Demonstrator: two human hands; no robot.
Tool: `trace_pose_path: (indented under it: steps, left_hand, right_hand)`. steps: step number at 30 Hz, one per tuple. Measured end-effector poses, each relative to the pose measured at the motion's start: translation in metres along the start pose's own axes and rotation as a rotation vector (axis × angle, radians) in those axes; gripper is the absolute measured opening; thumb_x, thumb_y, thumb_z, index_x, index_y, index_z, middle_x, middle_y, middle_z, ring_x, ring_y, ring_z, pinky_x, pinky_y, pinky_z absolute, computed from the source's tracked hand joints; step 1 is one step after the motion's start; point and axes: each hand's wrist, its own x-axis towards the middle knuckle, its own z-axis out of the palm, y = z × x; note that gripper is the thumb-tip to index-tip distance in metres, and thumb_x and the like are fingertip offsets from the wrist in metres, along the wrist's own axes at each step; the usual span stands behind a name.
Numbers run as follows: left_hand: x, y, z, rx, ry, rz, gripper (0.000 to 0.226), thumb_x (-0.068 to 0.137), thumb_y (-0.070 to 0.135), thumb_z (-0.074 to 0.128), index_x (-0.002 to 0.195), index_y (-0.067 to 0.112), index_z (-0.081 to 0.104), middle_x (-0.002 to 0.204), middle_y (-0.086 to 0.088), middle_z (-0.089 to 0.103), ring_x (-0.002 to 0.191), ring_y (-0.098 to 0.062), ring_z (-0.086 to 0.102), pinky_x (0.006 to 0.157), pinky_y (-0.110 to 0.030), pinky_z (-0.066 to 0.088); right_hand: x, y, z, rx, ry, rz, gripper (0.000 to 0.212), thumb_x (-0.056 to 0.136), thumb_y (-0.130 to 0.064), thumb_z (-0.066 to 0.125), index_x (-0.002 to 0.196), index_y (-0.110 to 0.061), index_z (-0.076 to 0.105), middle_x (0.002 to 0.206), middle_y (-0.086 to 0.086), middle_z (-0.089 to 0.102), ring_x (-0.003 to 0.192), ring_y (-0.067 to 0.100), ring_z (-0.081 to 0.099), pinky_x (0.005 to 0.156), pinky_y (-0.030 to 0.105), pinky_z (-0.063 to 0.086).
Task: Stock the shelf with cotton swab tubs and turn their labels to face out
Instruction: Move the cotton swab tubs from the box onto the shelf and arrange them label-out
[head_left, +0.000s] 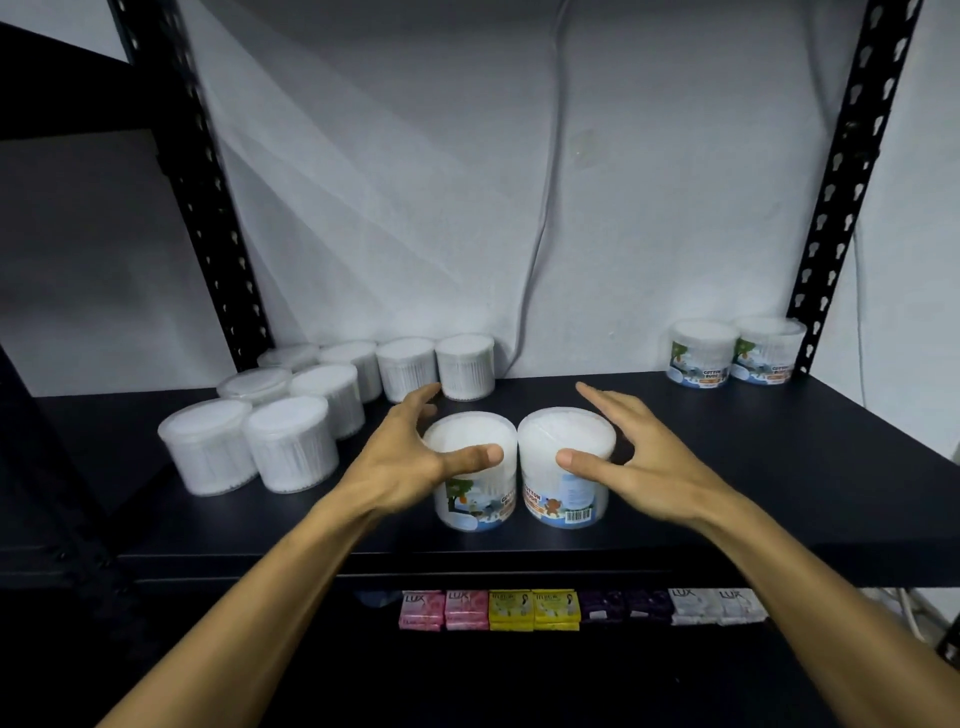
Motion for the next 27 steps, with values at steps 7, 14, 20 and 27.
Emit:
trace_pose_path:
  steps: [7,14,20,27]
  left_hand:
    - [-0.003,-0.001,0.013,0.092,0.132,0.018,0.116,0.057,0.057,0.086,0.150,0.025,0.026,0.131,0.005,0.048,0.119,-0.017,0.050,0.099,-0.032,0.043]
    - [0.003,-0.006,0.009,-0.019,0.048,0.009,0.114,0.062,0.041,0.089,0.153,0.024,0.023,0.133,0.012,0.052,0.120,-0.010,0.051,0.102,-0.027,0.039]
    - [0.003,-0.006,0.007,-0.102,-0.044,0.006,0.117,0.054,0.039,0.083,0.153,0.024,0.023,0.134,0.016,0.053,0.122,-0.006,0.050,0.107,-0.027,0.037]
    - [-0.003,-0.011,0.009,-0.169,-0.038,0.032,0.120,0.054,0.047,0.089,0.153,0.034,0.021,0.142,0.011,0.045,0.121,-0.005,0.046,0.098,-0.024,0.035]
  right_hand:
    - [-0.008,0.005,0.020,-0.013,0.176,0.022,0.083,0.068,-0.050,0.077,0.140,-0.035,0.038,0.131,-0.015,0.037,0.123,0.010,0.042,0.105,0.039,0.041]
    - [0.003,0.017,0.006,0.119,0.035,0.022,0.073,0.074,-0.030,0.076,0.136,-0.045,0.040,0.134,-0.016,0.042,0.126,0.012,0.042,0.107,0.041,0.039]
    - [0.009,0.022,-0.008,0.283,-0.131,0.008,0.068,0.067,-0.031,0.073,0.127,-0.051,0.048,0.137,-0.020,0.044,0.127,0.006,0.044,0.106,0.030,0.038]
    - [0.003,0.021,-0.008,0.303,-0.159,0.030,0.084,0.067,-0.040,0.080,0.136,-0.052,0.032,0.145,-0.018,0.034,0.122,0.004,0.048,0.100,0.025,0.041]
